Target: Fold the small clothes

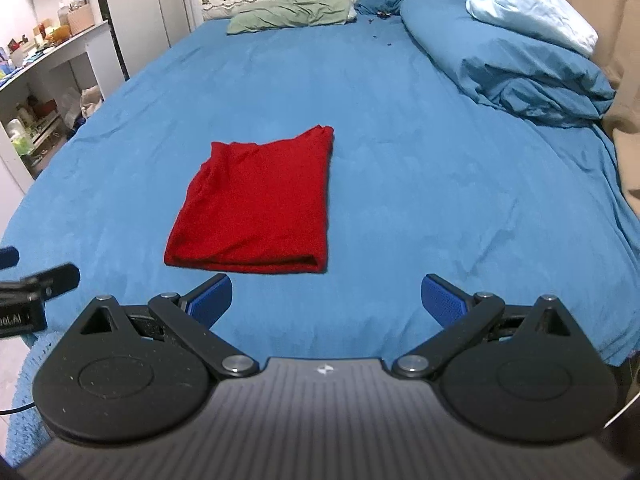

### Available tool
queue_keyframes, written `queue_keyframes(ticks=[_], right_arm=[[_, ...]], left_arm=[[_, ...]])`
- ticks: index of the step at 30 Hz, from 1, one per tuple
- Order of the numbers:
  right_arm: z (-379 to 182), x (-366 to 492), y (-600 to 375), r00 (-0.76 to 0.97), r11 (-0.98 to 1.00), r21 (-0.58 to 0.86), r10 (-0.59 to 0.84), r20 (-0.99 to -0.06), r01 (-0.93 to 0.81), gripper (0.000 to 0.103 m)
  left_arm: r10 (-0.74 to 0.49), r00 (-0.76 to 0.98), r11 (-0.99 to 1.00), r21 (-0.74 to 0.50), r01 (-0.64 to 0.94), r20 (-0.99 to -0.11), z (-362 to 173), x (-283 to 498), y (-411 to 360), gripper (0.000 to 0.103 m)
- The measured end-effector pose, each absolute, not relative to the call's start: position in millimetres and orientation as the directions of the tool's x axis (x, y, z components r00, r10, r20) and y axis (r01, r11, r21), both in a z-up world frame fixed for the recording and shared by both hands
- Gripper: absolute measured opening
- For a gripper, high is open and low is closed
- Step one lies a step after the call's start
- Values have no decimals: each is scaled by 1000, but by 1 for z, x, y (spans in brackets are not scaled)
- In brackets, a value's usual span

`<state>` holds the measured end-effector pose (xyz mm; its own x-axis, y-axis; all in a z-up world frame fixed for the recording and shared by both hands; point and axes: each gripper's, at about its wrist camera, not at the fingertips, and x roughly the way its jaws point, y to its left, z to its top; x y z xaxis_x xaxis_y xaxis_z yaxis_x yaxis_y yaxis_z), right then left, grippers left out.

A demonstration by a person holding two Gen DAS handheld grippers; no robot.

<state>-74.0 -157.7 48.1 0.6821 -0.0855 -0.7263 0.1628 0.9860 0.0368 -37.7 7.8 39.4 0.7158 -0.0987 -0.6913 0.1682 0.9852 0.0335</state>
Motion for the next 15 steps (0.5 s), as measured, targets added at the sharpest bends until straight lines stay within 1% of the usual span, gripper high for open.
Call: queue_keyframes(ticks=[5,15], right_arm=[[45,-76,-157,681,985,11,-110,-724,171,103],[37,-81,-157,665,983,21,-106,-740,180,103]], left_arm=[[-93,726,985,46,169,-681,40,-39,4,103],[-93,730,979,73,192,-677,36,-41,-6,103]])
